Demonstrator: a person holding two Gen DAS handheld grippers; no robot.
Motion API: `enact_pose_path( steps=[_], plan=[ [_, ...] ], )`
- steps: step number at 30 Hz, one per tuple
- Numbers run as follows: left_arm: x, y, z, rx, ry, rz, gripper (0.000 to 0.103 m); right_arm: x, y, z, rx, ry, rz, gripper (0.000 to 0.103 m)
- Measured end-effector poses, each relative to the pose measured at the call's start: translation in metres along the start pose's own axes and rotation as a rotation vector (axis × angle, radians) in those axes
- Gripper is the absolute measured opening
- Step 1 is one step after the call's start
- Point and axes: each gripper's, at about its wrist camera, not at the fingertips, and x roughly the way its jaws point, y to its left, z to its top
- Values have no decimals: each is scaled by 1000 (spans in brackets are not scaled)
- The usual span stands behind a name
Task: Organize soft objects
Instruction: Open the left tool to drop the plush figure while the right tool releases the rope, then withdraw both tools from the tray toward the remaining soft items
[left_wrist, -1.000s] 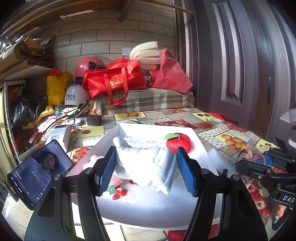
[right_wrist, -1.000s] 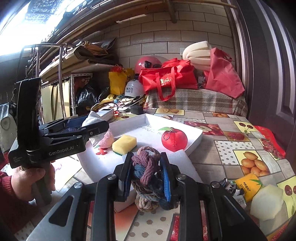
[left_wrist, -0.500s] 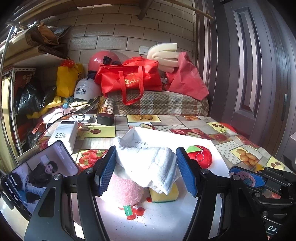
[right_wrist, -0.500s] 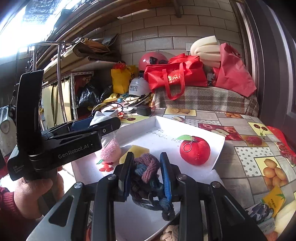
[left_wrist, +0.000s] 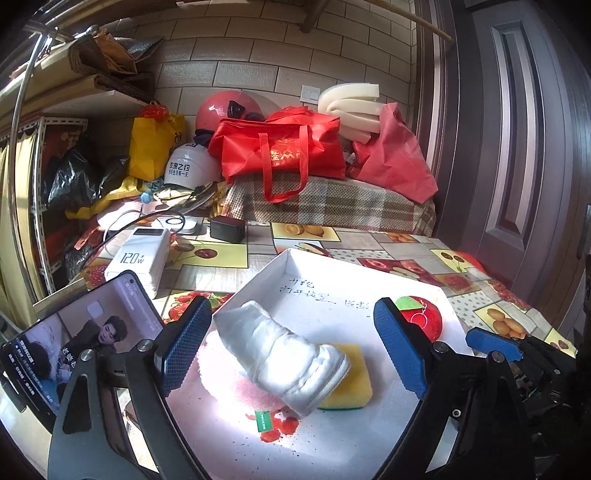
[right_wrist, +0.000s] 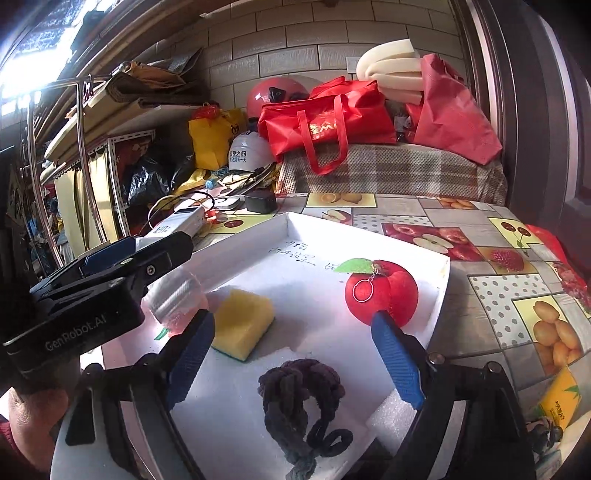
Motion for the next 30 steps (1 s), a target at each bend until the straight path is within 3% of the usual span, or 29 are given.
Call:
enact_pose_path(
  steps=[1,5,8,30],
  plan=[
    [-1,0,0,1,-1,2,103,-1,1,0,-6,-6,-4,88],
    [-1,-1,0,11,-6,6,103,-6,8,-1,-36,-33,-21,88],
    [-2,0,0,10,-12,4,103,-10,8,-1,-39,-55,-23,103],
    [-11,-1,0,3,-56,66,103,-25,13,-1,-50,-149,-38,103]
  ],
)
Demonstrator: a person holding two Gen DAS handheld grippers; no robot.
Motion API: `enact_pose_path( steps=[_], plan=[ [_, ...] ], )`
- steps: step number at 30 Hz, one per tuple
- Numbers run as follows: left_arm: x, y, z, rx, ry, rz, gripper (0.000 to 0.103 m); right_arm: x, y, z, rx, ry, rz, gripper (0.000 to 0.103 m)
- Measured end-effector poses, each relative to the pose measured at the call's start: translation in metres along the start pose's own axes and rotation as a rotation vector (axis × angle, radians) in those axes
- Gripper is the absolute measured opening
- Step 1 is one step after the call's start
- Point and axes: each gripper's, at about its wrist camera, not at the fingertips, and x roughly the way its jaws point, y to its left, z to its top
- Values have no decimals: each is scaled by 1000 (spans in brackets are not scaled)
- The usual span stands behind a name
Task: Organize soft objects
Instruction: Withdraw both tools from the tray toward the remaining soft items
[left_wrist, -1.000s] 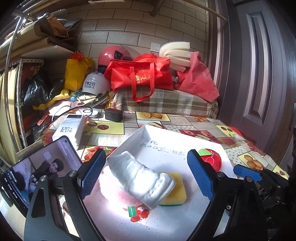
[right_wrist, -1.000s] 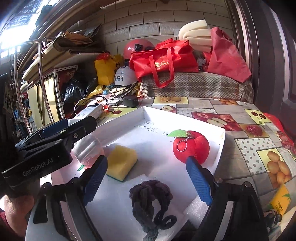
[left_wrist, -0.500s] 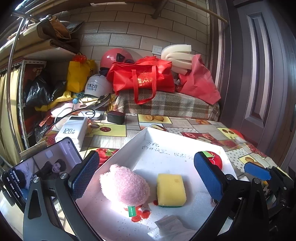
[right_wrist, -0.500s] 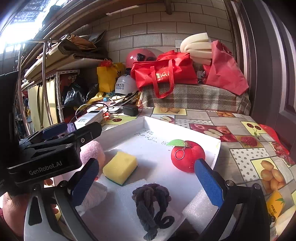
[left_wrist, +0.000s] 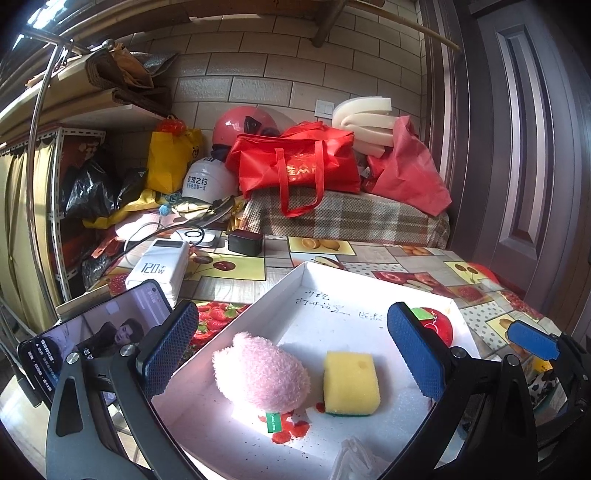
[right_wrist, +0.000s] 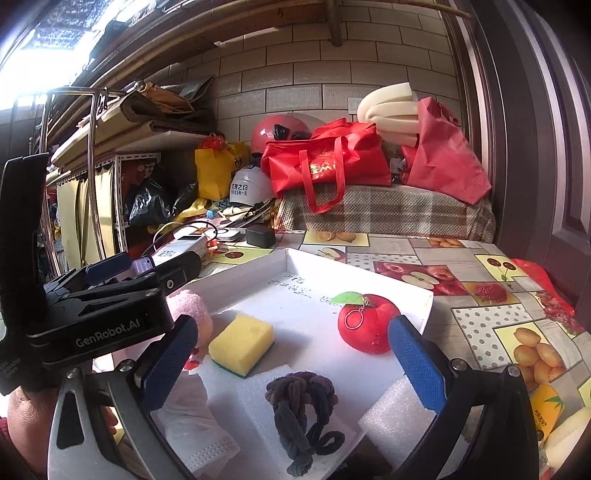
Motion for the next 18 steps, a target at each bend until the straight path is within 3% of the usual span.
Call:
enact_pose_path(
  steps=[18],
  plan=[
    [-19,-15,-9,50,0,31,103,-34,2,-15,-38,12,52,103]
  ],
)
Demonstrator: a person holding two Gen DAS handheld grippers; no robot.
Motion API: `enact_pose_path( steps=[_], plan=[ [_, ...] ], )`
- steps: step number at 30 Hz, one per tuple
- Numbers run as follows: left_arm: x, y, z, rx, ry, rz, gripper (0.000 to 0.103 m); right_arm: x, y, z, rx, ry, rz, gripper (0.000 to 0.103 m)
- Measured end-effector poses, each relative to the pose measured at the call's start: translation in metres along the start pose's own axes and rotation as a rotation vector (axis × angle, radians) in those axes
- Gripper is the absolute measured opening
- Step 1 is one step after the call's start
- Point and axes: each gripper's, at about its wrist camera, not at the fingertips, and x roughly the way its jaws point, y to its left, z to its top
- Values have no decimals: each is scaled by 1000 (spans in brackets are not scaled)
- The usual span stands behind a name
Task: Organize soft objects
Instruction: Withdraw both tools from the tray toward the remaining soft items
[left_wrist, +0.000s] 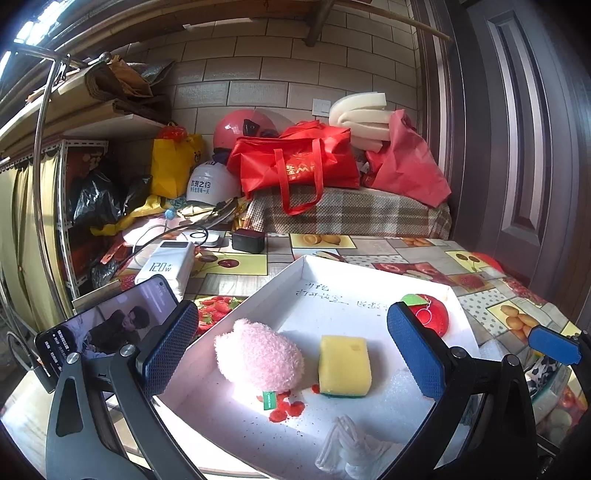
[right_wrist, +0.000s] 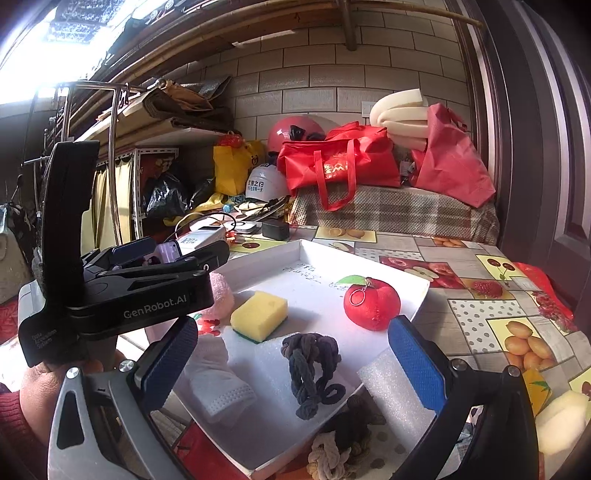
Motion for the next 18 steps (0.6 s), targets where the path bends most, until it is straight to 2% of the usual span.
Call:
enact_pose_path(
  steps=[6,10,13,18],
  plan=[
    [-10,-14,-4,46,-1,10,103,-22,-13,-8,-10,3,30,103],
    [-18,-20,-7,49,2,-29,103,-48,-34,-19,-42,12,21,103],
    [-25,-31,-10,66,11,-91,103,-69,-64,-25,-31,16,-41,103],
    [-39,-63,-17,139,41,-249,103,-95,-134,-32,75,19,-222,103]
  ],
)
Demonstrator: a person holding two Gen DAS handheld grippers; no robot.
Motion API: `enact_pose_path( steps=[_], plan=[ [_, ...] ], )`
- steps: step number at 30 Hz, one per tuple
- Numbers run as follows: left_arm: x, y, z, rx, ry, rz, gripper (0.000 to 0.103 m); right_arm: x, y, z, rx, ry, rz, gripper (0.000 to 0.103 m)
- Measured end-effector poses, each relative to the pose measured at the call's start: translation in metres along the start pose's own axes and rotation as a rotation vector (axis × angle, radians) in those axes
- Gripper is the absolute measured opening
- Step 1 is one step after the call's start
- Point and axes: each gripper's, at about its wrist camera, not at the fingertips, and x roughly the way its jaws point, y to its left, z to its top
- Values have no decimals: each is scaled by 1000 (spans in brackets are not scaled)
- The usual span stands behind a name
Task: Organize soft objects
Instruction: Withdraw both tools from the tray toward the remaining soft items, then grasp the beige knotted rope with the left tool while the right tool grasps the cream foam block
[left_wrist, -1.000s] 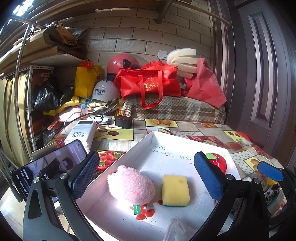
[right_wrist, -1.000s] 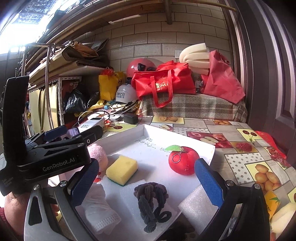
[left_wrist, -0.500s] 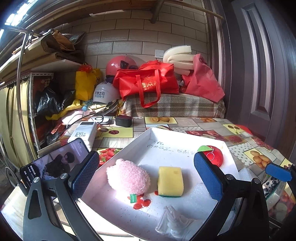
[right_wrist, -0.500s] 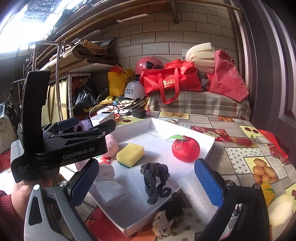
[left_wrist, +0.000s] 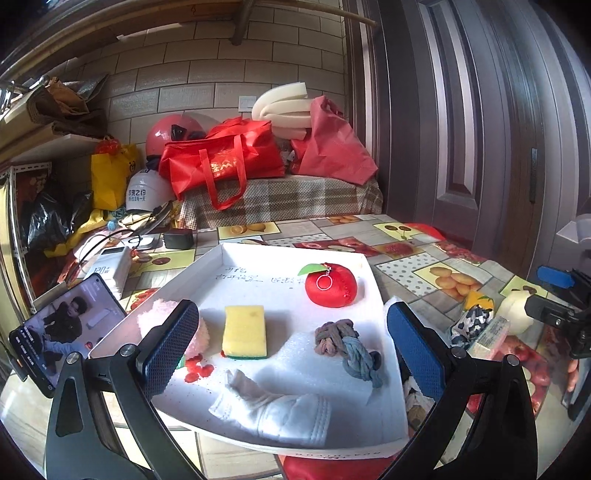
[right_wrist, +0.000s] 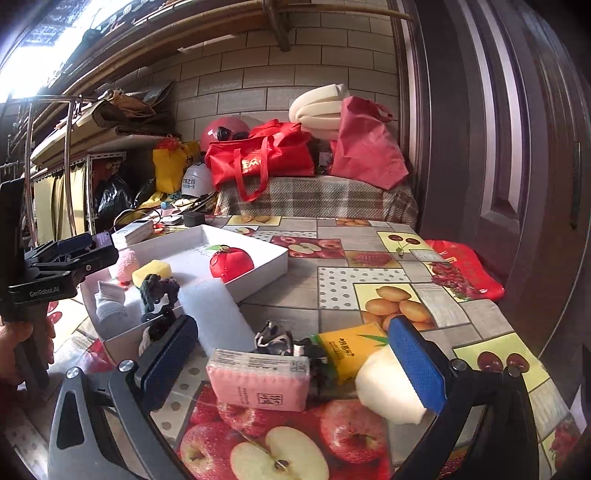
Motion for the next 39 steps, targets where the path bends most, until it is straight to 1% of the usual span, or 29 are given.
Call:
enact_pose_path(
  steps=[2,4,6,7,9,14,17,21,27,29,30,31,32,35,36,38,39],
  plan=[
    [-1,-16,-1,31,24,-93,103,2,-35,-1,101,14,-73,103],
    [-4,-32,-2,69,46,-188,103,1,-64,-5,223,23,-112,103],
    [-4,-48,-3,110,72,-275,103,0,-83,-11,324,28,-113,103],
    [-5,-55,-3,133,83,-307,103,1,-87,-12,348,30,-109,103],
    [-4,-66,-4,160,106,-350,103,-2,-88,-14,359,28,-106,103],
    [6,-81,-5,182,178,-395,103,-3,-85,-13,318,24,-114,103],
    [12,-88,-7,200,220,-416,103,-3,-84,-13,324,23,-113,103],
    [19,-101,-11,254,272,-417,103,-3,-91,-13,379,23,-98,103],
    [37,-116,-22,311,384,-368,103,-7,-102,-17,443,7,-89,103],
    [43,-118,-27,320,422,-366,103,-7,-103,-18,448,10,-88,103],
    [44,-120,-28,320,437,-384,103,-7,-104,-19,448,12,-88,103],
    [44,-122,-30,294,470,-449,103,-7,-104,-19,448,12,-87,103],
    [44,-125,-33,246,512,-536,102,-7,-104,-19,448,11,-87,103],
    [25,-142,-35,251,484,-614,102,-7,-104,-19,450,12,-87,103],
    [16,-145,-33,256,452,-621,102,-7,-104,-19,452,12,-87,103],
    [-1,-144,-26,272,354,-588,102,-7,-104,-19,457,12,-85,103],
    [-4,-142,-23,262,327,-567,103,-7,-104,-19,457,13,-85,103]
  ],
)
